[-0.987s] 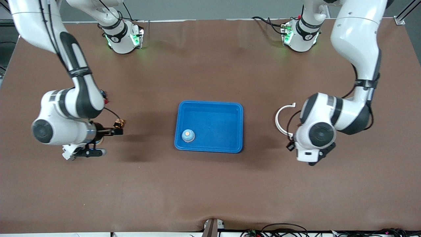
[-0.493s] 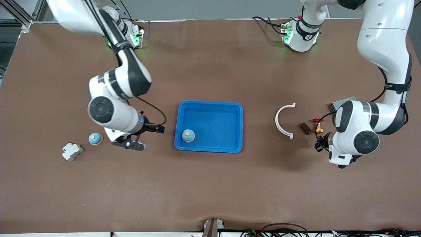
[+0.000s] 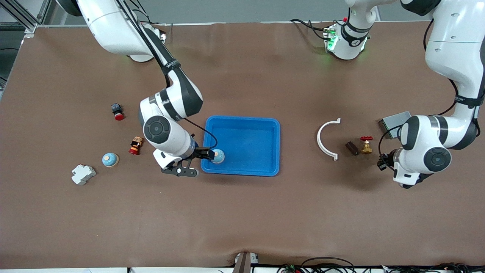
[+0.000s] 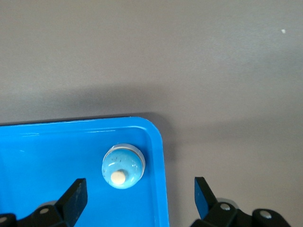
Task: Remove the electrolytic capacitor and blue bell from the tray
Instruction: 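Grasp the second blue bell in the tray with the right gripper, then release the second capacitor beside the brass valve with the left gripper, then lift the bell with the right gripper while the left gripper returns to rest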
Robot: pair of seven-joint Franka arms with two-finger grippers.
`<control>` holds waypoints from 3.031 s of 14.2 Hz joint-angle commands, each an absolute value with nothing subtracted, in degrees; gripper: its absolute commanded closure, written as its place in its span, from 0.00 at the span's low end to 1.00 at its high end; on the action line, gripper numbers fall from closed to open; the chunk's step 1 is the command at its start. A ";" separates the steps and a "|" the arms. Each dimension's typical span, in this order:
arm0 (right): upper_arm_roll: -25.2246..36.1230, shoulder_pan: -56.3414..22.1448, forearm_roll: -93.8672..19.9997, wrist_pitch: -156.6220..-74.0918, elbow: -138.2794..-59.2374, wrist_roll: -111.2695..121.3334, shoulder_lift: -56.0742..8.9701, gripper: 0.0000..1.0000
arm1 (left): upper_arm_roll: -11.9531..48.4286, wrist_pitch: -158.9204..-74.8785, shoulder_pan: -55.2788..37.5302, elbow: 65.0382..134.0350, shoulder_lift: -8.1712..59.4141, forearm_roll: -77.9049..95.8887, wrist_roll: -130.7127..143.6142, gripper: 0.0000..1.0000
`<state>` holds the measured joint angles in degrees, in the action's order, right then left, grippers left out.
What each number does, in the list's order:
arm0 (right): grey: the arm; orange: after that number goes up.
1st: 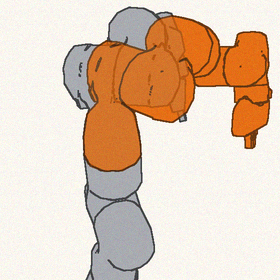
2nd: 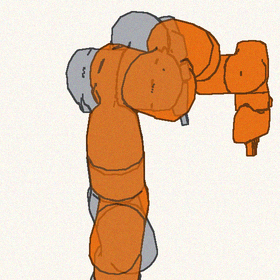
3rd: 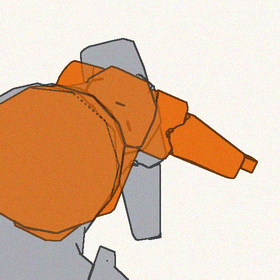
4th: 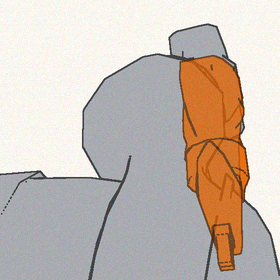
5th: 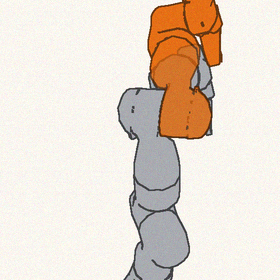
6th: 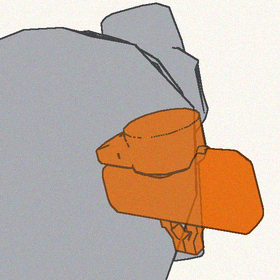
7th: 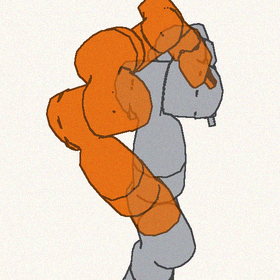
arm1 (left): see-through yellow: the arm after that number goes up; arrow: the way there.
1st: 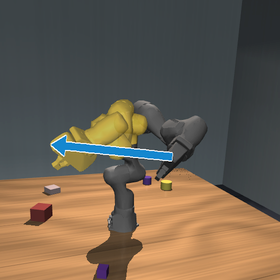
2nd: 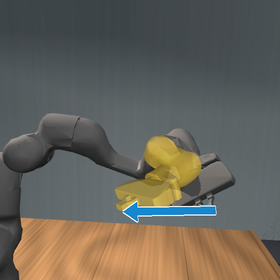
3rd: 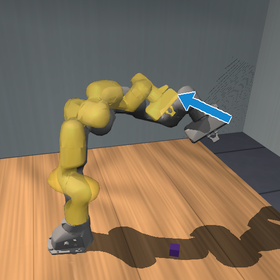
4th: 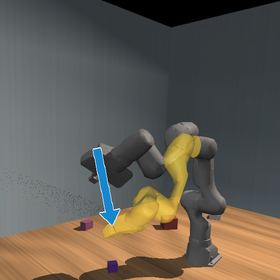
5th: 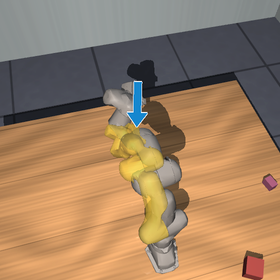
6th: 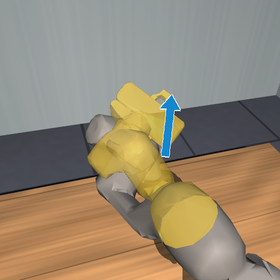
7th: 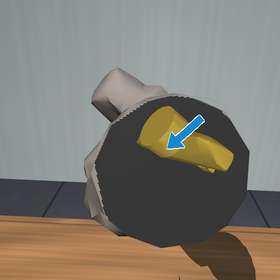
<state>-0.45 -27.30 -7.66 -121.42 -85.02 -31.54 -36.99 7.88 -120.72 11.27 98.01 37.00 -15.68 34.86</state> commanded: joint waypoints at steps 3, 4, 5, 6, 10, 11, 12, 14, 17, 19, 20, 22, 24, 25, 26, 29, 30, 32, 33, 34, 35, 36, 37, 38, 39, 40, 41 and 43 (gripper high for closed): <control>0.09 -30.05 -7.38 -122.43 -82.09 -30.23 -39.90 0.00 | 8.79 -124.01 14.94 99.84 37.09 -17.05 29.88 1.00; 0.09 -30.49 -7.38 -122.43 -81.48 -30.15 -40.25 0.00 | 8.79 -124.10 14.94 99.93 37.09 -17.05 29.80 1.00; 0.09 -30.85 -7.38 -122.43 -80.78 -30.15 -41.04 0.00 | 8.79 -124.10 14.85 99.93 37.09 -17.05 29.71 1.00; 0.09 -31.28 -7.38 -122.43 -80.34 -30.15 -41.65 0.00 | 8.79 -124.10 14.94 99.84 36.83 -17.05 29.62 0.84; 0.09 -32.34 -7.12 -122.78 -80.16 -28.92 -43.59 0.00 | 8.88 -124.01 14.85 99.49 36.39 -16.70 29.71 0.00; 0.09 -32.34 -7.12 -123.22 -80.24 -28.39 -43.85 0.00 | 8.88 -123.84 14.77 99.41 36.04 -16.70 29.71 0.00; 0.09 -32.34 -7.12 -123.31 -80.33 -28.30 -44.12 0.00 | 8.88 -123.49 14.68 99.49 35.43 -16.70 29.71 0.00; 0.09 -32.43 -7.03 -124.01 -80.33 -28.30 -44.65 0.00 | 8.96 -123.40 14.24 98.97 32.54 -16.87 29.62 0.00; 0.09 -32.52 -7.03 -124.89 -80.33 -28.13 -45.26 0.00 | 11.42 -119.37 14.24 95.72 29.37 -16.87 29.88 0.00; 0.09 -32.69 -7.03 -125.77 -80.33 -27.86 -45.96 0.00 | 12.56 -115.68 14.24 95.45 25.86 -16.79 28.92 0.00; 0.17 -32.78 -7.03 -126.12 -80.33 -27.86 -46.23 0.00 | 13.09 -113.66 14.41 95.36 23.14 -16.35 27.18 0.00; 0.18 -32.96 -7.03 -126.30 -80.33 -27.86 -46.58 0.00 | 13.18 -111.19 14.77 95.27 18.48 -14.08 20.87 0.00; 0.18 -32.96 -7.03 -126.39 -80.33 -27.86 -47.02 0.00 | 12.83 -107.25 15.46 95.27 14.61 -10.91 12.79 0.00; 0.18 -32.96 -7.03 -126.65 -80.33 -27.86 -47.28 0.00 | 12.92 -103.57 16.69 94.75 12.59 -9.85 7.35 0.00; 0.18 -33.05 -7.03 -127.52 -80.51 -27.86 -47.37 0.00 | 12.92 -99.27 17.40 92.74 11.09 -8.10 2.60 0.00; 0.09 -33.40 -7.03 -128.93 -80.60 -27.86 -47.90 0.00 | 12.66 -88.53 17.40 84.74 10.81 -3.35 1.22 0.00; 0.17 -33.40 -7.03 -128.94 -80.60 -27.86 -47.99 0.00 | 12.92 -87.46 17.32 84.29 10.03 -3.08 3.23 0.00; 0.09 -33.40 -7.03 -129.02 -80.68 -27.86 -48.43 0.00 | 13.18 -87.01 17.31 84.29 9.14 -2.81 7.02 0.00; 0.09 -33.40 -7.03 -129.11 -80.68 -27.86 -48.51 0.00 | 13.27 -86.58 17.14 84.29 8.53 -2.81 6.77 0.00; 0.17 -33.40 -7.03 -129.02 -80.68 -27.86 -48.52 0.00 | 13.62 -86.49 16.96 84.29 7.92 -2.81 6.85 0.00; 0.18 -33.40 -6.94 -129.02 -80.68 -27.86 -48.52 0.00 | 13.88 -86.48 16.96 84.29 6.34 -2.81 6.77 0.00; 0.18 -33.40 -6.86 -129.02 -80.68 -27.77 -48.52 0.00 | 14.06 -86.40 17.14 84.37 5.28 -2.81 6.59 0.00; 0.18 -33.31 -6.51 -129.02 -80.77 -27.77 -48.52 0.00 | 14.24 -86.14 17.23 84.37 4.84 -2.81 6.16 0.00; 0.18 -33.31 -6.07 -129.02 -80.77 -27.77 -48.60 0.00 | 13.98 -85.35 16.70 84.64 3.44 -2.81 6.07 0.00; 0.18 -33.31 -5.98 -129.02 -80.86 -27.77 -48.69 0.00 | 13.89 -85.17 16.09 84.90 2.82 -2.81 6.06 0.00; 0.18 -33.40 -5.98 -129.02 -80.86 -27.86 -48.87 0.00 | 13.28 -84.64 14.60 85.08 2.55 -2.81 5.98 0.00; 0.18 -33.40 -5.98 -129.02 -80.86 -27.86 -48.95 0.00 | 12.75 -83.42 13.72 85.34 2.11 -2.81 6.06 0.00; 0.18 -33.40 -5.98 -129.02 -80.86 -27.86 -49.30 0.00 | 10.04 -83.58 10.39 88.49 -1.22 -2.72 6.15 0.00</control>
